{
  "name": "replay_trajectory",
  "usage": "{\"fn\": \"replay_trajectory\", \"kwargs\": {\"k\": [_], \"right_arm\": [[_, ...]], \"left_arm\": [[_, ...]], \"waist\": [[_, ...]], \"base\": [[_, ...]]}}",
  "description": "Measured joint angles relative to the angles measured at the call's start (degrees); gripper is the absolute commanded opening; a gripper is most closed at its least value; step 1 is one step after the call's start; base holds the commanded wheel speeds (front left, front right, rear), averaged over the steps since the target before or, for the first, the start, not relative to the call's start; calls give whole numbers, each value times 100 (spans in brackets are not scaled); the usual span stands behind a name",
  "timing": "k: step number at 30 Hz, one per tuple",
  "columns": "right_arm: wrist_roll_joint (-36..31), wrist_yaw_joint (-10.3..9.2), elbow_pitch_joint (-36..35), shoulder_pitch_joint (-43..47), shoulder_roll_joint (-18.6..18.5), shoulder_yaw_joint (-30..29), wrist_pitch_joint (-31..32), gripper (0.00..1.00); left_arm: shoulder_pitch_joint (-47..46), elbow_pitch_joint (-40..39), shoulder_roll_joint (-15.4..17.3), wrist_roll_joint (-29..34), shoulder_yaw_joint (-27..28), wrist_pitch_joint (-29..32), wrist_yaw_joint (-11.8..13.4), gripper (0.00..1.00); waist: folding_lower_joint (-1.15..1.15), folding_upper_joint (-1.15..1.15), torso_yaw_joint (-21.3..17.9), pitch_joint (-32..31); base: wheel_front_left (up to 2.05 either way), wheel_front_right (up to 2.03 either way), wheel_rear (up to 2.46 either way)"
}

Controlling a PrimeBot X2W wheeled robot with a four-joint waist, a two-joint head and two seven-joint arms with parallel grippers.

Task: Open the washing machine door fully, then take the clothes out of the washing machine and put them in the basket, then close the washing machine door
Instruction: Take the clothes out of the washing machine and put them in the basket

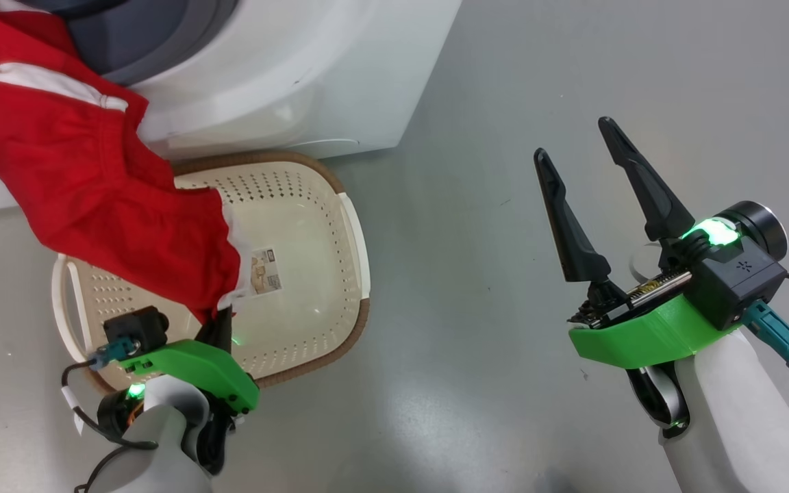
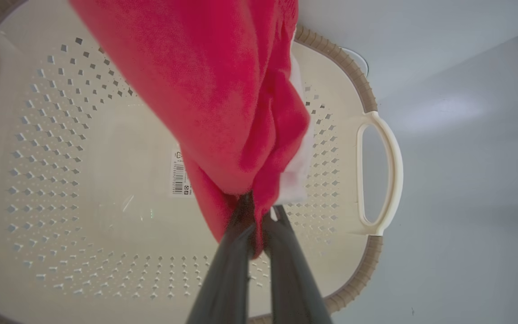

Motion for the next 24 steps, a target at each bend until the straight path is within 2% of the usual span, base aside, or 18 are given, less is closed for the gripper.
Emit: {"fn": "replay_trajectory", "kwargs": {"k": [12, 13, 14, 15, 16, 24], "right_arm": [[1, 0, -40, -97, -1, 7, 0, 100], [1, 0, -41, -97, 0, 7, 0, 100], [1, 0, -41, -98, -1, 7, 0, 100], [1, 0, -41, -100, 0, 5, 0, 100], [1, 0, -40, -102, -1, 3, 0, 100], [1, 0, -12, -104, 1, 3, 0, 100]], "left_arm": [[-267, 493, -1, -539, -426, 0, -32, 0], [-283, 494, -1, -577, -424, 0, -1, 7], [-315, 501, -2, -601, -425, 0, 27, 45], [-347, 497, -2, -608, -426, 0, 43, 92], [-377, 494, -2, -610, -422, 0, 91, 100], [-448, 489, -3, -539, -354, 0, 220, 100]], "waist": [[0, 0, -53, 222], [0, 0, -50, 238], [0, 0, -47, 254], [0, 0, -44, 268], [0, 0, -38, 279], [0, 0, -2, 247]], "base": [[0, 0, 0], [0, 0, 0], [0, 0, 0], [0, 0, 0], [0, 0, 0], [0, 0, 0]]}}
